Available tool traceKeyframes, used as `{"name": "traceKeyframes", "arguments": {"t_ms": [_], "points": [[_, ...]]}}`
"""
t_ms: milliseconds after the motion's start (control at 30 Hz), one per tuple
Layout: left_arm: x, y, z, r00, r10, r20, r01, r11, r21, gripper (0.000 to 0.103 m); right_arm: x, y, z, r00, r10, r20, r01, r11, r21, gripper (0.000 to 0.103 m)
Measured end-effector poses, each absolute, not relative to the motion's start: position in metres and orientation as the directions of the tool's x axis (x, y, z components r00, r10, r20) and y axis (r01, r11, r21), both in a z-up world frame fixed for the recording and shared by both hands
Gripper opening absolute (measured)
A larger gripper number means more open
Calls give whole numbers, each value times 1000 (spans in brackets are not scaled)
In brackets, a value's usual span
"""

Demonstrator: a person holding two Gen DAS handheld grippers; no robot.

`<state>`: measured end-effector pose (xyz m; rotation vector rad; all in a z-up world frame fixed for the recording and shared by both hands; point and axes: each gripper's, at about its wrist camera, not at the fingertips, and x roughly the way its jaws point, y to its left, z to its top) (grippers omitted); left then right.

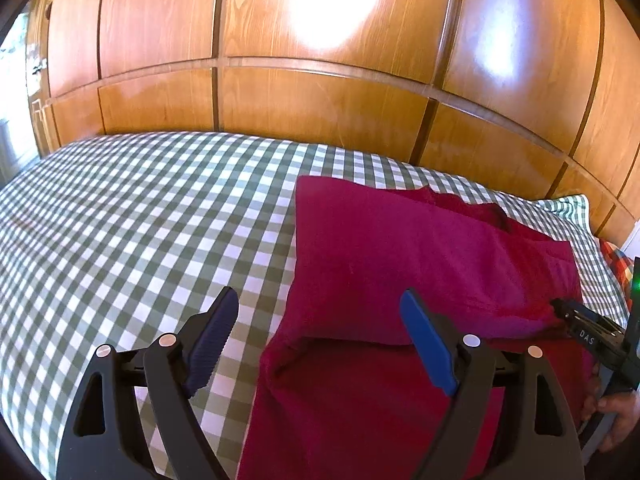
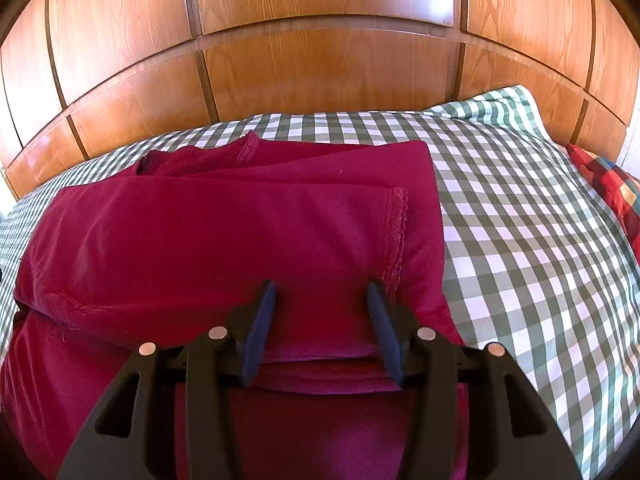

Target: Fold small clothes

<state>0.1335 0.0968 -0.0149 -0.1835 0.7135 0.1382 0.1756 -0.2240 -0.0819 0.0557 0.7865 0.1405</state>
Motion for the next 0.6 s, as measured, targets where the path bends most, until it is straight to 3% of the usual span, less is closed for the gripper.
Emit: {"name": "traceKeyframes", "arguments": {"t_ms": [400, 600], "points": [[152, 100, -13, 732, 24, -681, -135, 985, -110, 82, 175, -224, -82, 698, 155, -699, -104, 988, 116, 48], [185, 139, -24, 681, -155, -716, -119, 941, -317, 82, 175, -225, -83, 700, 165, -695, -104, 986, 129, 48]]}}
